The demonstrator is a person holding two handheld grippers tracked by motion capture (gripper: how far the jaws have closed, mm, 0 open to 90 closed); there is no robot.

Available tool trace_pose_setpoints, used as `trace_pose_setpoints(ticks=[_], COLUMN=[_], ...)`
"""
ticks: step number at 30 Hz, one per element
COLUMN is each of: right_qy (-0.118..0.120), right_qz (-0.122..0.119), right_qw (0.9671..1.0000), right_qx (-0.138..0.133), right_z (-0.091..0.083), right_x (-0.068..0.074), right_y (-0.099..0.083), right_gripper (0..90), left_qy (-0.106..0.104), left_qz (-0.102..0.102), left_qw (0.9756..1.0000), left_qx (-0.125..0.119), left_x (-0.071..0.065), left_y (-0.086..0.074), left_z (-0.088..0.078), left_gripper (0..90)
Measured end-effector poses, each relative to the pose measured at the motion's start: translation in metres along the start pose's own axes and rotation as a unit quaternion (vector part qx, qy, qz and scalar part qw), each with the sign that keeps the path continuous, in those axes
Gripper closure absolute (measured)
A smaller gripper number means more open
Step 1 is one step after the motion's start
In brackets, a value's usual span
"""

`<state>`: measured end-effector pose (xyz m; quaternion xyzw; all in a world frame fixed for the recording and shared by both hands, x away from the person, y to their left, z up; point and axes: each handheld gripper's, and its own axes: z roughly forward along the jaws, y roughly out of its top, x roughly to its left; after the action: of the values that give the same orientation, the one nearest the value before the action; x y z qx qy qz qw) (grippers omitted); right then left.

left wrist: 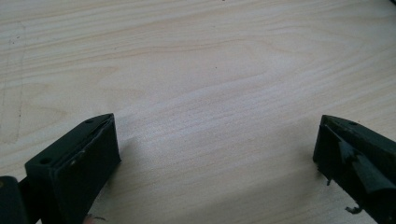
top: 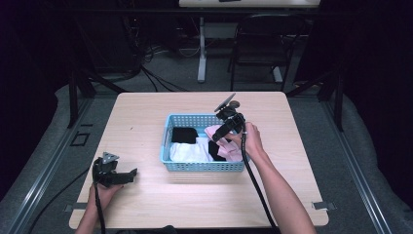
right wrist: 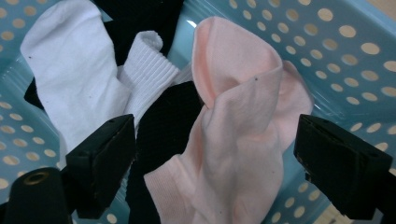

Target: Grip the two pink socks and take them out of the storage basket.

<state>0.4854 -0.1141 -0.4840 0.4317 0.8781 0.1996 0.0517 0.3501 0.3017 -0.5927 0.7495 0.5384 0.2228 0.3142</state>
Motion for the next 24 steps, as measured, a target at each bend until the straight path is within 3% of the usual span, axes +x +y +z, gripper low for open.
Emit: trace_pose_setpoints(ticks=[10, 13, 20, 23, 24], right_qy=[-0.027, -0.03, -0.035, -0.038, -0.046], right_qz=[0.011, 0.026, 0.033, 0.04, 0.03], right_qw=[0.9992, 0.999, 0.998, 0.9978, 0.9973], right_qx=[0.026, 0.021, 0.04, 0.037, 0.049], right_z=[0.015, 0.02, 0.029, 0.033, 0.033], right_x=[-0.007, -0.009, -0.013, -0.013, -0.014], right_y=[0.003, 0.002, 0.003, 0.002, 0.002], right_gripper=[25.0, 31.6, 44.6, 55.1, 65.2], left_qy=[-0.001, 0.0, -0.001, -0.001, -0.001], left_qz=[-0.001, -0.001, -0.001, -0.002, -0.002], left_qw=[1.0, 1.0, 1.0, 1.0, 1.0], left_qx=[-0.001, -0.001, -0.001, -0.001, -0.001], left_x=[0.0, 0.0, 0.0, 0.0, 0.0], left_y=[0.0, 0.0, 0.0, 0.0, 0.0], left_z=[0.0, 0.0, 0.0, 0.0, 0.0], left_gripper=[0.4, 0.4, 0.4, 0.4, 0.4])
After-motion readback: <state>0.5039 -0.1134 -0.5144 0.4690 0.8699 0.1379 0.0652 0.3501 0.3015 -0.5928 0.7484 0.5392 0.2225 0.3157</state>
